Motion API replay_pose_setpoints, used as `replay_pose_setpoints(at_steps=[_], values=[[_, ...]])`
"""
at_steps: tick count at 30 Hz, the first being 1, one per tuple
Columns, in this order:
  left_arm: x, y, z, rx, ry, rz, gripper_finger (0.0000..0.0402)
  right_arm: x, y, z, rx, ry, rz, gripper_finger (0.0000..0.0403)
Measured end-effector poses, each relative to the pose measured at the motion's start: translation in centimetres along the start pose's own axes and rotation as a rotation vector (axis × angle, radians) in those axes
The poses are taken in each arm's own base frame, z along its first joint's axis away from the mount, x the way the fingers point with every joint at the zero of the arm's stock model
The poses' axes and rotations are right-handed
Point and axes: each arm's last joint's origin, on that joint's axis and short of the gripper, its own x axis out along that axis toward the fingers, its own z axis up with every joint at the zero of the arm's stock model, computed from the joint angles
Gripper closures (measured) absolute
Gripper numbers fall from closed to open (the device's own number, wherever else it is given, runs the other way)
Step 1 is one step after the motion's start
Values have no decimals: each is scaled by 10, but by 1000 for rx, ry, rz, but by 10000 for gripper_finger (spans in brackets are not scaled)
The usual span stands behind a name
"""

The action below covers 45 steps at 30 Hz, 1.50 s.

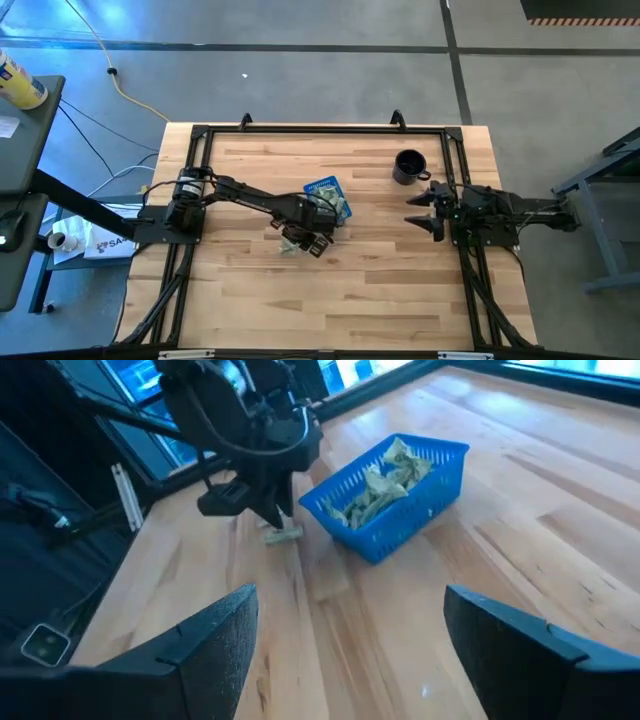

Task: Pick and place Stevia / Truvia into bins
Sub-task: Put the stevia packet into the basket

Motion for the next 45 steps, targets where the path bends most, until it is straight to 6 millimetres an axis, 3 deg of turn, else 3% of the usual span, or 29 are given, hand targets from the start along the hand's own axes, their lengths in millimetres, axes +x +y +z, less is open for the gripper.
replay_pose_setpoints(at_steps=[17, 26, 45], values=[[0, 0, 0, 0, -1, -2, 241, 0, 0, -2, -55, 27, 0, 96], [0, 0, 1, -1, -32, 6, 241, 7, 7, 13, -29, -387, 173, 96], [0, -4, 5, 1, -90, -23, 241, 12, 4, 1, -41, -254, 149, 96]])
